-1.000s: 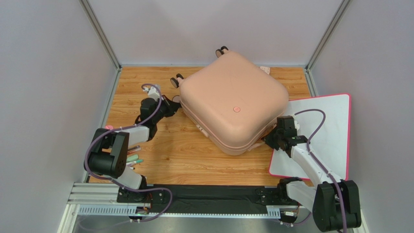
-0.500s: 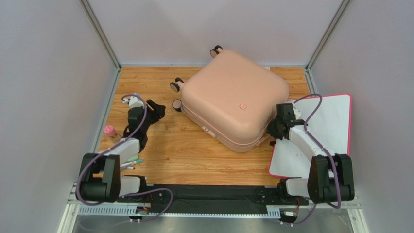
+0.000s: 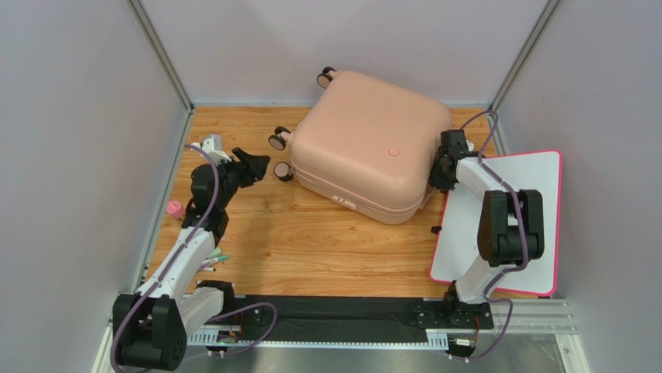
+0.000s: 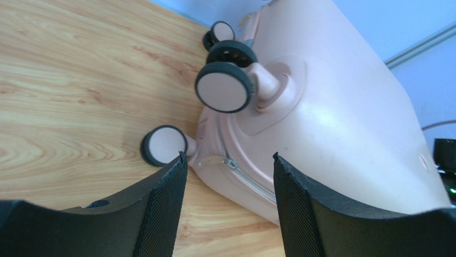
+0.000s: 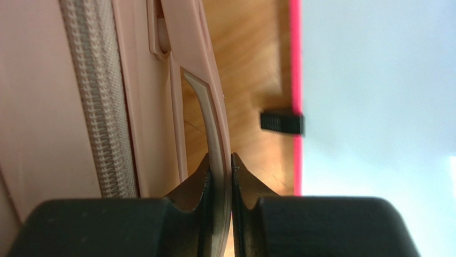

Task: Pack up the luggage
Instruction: Zip the luggage at the center of the board.

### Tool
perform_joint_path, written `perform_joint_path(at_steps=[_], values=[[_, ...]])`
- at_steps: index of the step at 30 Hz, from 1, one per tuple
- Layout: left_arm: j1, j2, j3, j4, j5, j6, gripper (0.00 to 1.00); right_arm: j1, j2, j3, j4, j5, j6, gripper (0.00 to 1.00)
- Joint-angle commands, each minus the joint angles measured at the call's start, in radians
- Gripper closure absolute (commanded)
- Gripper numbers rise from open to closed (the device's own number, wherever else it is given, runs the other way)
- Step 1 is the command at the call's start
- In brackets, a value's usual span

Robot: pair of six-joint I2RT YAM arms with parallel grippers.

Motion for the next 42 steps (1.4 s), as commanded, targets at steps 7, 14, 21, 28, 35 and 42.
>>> perform_joint_path(at_steps=[7,14,21,28,35,42], values=[[-0.005,0.229,0.406,-0.098,0.062,0.017,0.33,0.009,0.078,0.033,0.121,-0.048,-0.027,1.00],[-0.020,0.574,0.708,-0.139,0.114,0.048,0.34,0.011,0.058,-0.032,0.136,-0.079,-0.021,1.00],[-0.060,0.746,0.742,-0.065,0.189,-0.009,0.35,0.009,-0.006,-0.110,0.159,-0.122,-0.022,0.98],[-0.086,0.791,0.684,0.047,0.320,-0.086,0.35,0.009,-0.078,-0.142,0.150,-0.202,-0.054,0.91],[-0.128,0.710,0.464,0.308,0.383,-0.198,0.35,0.009,-0.111,-0.175,0.159,-0.288,-0.080,0.69],[-0.212,0.604,0.256,0.462,0.360,-0.219,0.35,0.009,-0.080,-0.170,0.196,-0.389,-0.140,0.46]])
